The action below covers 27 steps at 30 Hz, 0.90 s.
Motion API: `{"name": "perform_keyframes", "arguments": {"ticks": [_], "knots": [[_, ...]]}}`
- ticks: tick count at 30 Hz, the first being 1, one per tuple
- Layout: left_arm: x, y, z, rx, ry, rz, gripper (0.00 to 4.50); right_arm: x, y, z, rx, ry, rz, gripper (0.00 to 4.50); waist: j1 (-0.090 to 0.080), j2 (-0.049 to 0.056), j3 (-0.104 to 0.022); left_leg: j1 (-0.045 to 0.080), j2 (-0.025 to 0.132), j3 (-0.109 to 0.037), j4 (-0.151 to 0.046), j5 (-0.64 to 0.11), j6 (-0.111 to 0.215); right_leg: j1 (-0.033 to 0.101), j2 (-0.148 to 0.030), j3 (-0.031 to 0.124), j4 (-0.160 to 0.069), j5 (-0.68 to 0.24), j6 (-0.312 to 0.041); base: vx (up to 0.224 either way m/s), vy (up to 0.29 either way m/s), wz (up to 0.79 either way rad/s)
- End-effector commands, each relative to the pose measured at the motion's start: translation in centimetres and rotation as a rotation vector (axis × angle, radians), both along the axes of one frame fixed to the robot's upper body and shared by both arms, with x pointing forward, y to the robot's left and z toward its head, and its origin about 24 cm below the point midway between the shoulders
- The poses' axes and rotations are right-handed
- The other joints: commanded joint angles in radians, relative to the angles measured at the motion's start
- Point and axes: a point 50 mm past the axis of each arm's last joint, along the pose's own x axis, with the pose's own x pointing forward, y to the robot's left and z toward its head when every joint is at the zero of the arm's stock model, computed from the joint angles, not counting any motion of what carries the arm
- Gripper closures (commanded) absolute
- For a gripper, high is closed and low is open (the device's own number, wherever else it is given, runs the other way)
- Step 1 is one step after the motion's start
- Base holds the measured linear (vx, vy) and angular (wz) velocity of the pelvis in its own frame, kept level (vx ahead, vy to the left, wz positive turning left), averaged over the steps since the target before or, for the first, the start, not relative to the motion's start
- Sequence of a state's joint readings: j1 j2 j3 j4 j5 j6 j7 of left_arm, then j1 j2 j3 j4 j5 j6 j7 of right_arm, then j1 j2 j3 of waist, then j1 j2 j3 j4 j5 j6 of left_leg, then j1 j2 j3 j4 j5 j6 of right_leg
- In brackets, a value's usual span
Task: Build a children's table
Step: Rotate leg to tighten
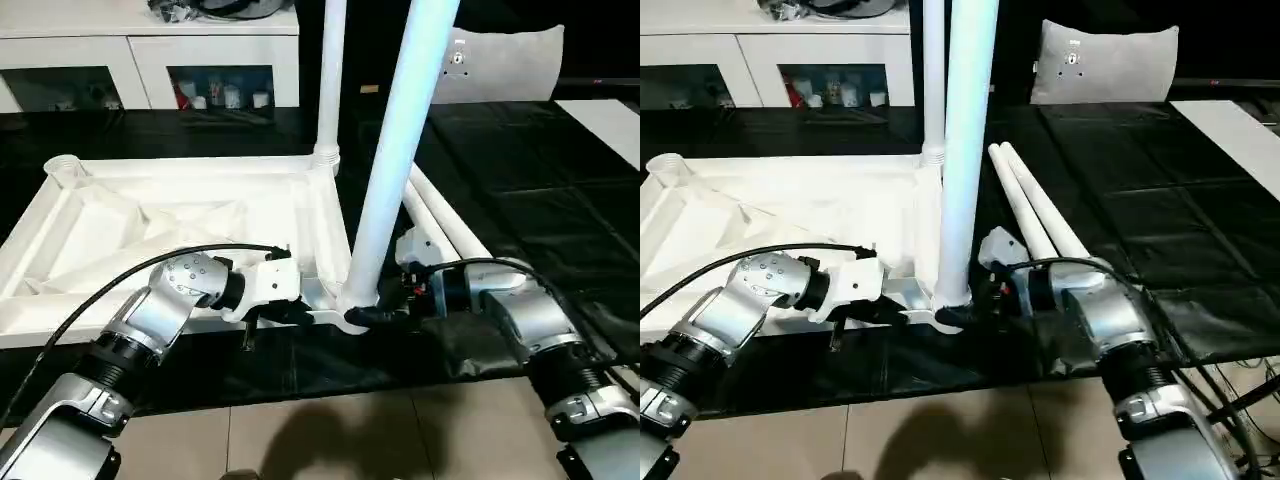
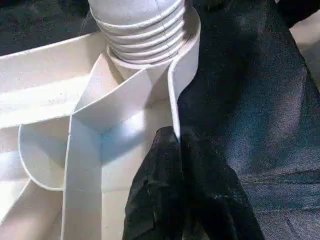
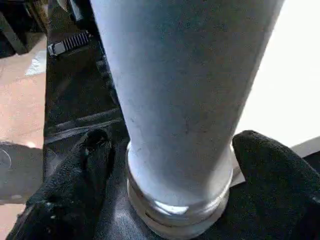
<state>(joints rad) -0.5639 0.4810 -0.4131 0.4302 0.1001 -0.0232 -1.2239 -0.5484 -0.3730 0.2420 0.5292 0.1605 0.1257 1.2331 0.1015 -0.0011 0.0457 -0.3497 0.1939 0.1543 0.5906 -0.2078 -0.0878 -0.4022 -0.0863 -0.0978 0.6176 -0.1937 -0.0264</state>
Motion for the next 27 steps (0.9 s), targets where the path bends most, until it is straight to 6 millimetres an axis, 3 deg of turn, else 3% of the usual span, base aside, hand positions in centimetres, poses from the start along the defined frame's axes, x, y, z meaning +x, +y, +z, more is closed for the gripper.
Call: {"name": "perform_keyframes", "arguments": {"ticks": [1,4,12,15,17,19,20,22,25,27], "knots": [[-1.1,-0.5,-1.6,0.076,0.071,-0.093,4.5,0.3,-0.1,0.3,0.013,-0.004,-0.012,0.79,-0.002,-0.004,-0.066,-0.006,0.036,0.005,-0.059,-0.048,0.085,0.066,-0.063,0.057,-0.054,-0.045,-0.249,0.0,0.0,0.0],[-1.2,-0.5,-1.7,0.072,0.076,-0.086,4.5,0.1,0.1,0.1,0.039,0.026,-0.007,1.19,-0.003,-0.009,-0.066,-0.006,0.037,0.005,-0.06,-0.053,0.081,0.067,-0.063,0.057,-0.055,-0.065,-0.242,0.0,0.0,0.0],[-1.3,-0.6,-1.9,-0.017,0.107,0.069,4.5,-0.3,1.3,-0.3,0.108,0.111,-0.093,1.76,-0.003,-0.002,-0.067,-0.007,0.038,0.003,-0.059,-0.034,0.08,0.067,-0.063,0.056,-0.052,-0.025,-0.253,0.0,0.0,0.0],[-1.0,-1.2,-1.8,-0.065,0.112,0.205,4.5,0.6,1.9,-1.0,0.088,0.101,-0.251,1.92,-0.013,-0.001,-0.06,-0.006,0.036,0.004,-0.066,-0.091,0.05,0.065,-0.065,0.058,-0.062,-0.118,-0.236,0.0,0.0,0.0],[-0.6,-1.8,-1.7,-0.096,0.099,0.311,4.5,1.5,2.4,-1.4,0.082,0.097,-0.395,1.93,-0.025,-0.004,-0.05,-0.007,0.03,0.002,-0.072,-0.163,0.012,0.064,-0.066,0.056,-0.081,-0.3,-0.188,0.0,0.0,0.0],[-0.4,-2.5,-1.6,-0.132,0.092,0.386,4.5,2.1,2.7,-1.7,0.065,0.096,-0.498,1.94,-0.029,-0.005,-0.049,-0.005,0.027,-0.001,-0.074,-0.188,-0.002,0.064,-0.067,0.053,-0.091,-0.392,-0.152,0.0,0.0,0.0],[-0.3,-2.8,-1.5,-0.145,0.091,0.414,4.5,2.3,2.8,-1.8,0.058,0.099,-0.536,1.94,-0.036,-0.001,-0.049,-0.003,0.027,-0.002,-0.075,-0.202,-0.007,0.06,-0.065,0.053,-0.097,-0.42,-0.134,0.0,0.0,0.0],[0.1,-4.1,-1.3,-0.194,0.067,0.503,4.5,2.8,3.2,-2.3,0.033,0.107,-0.636,1.94,-0.048,-0.002,-0.051,-0.007,0.026,-0.002,-0.074,-0.194,0.0,0.06,-0.06,0.055,-0.094,-0.374,-0.139,0.0,0.0,0.0],[0.5,-5.5,-1.2,-0.219,0.027,0.536,4.5,3.0,3.6,-2.4,0.037,0.099,-0.682,1.94,-0.047,-0.006,-0.054,-0.004,0.024,0.001,-0.07,-0.182,0.019,0.056,-0.059,0.055,-0.094,-0.332,-0.155,0.0,0.0,0.0],[0.5,-5.6,-1.1,-0.203,0.009,0.531,4.5,3.0,3.8,-2.3,0.052,0.102,-0.683,1.4,-0.043,-0.006,-0.056,-0.005,0.025,0.002,-0.069,-0.171,0.034,0.056,-0.059,0.056,-0.094,-0.313,-0.153,0.0,0.0,0.0]]}}
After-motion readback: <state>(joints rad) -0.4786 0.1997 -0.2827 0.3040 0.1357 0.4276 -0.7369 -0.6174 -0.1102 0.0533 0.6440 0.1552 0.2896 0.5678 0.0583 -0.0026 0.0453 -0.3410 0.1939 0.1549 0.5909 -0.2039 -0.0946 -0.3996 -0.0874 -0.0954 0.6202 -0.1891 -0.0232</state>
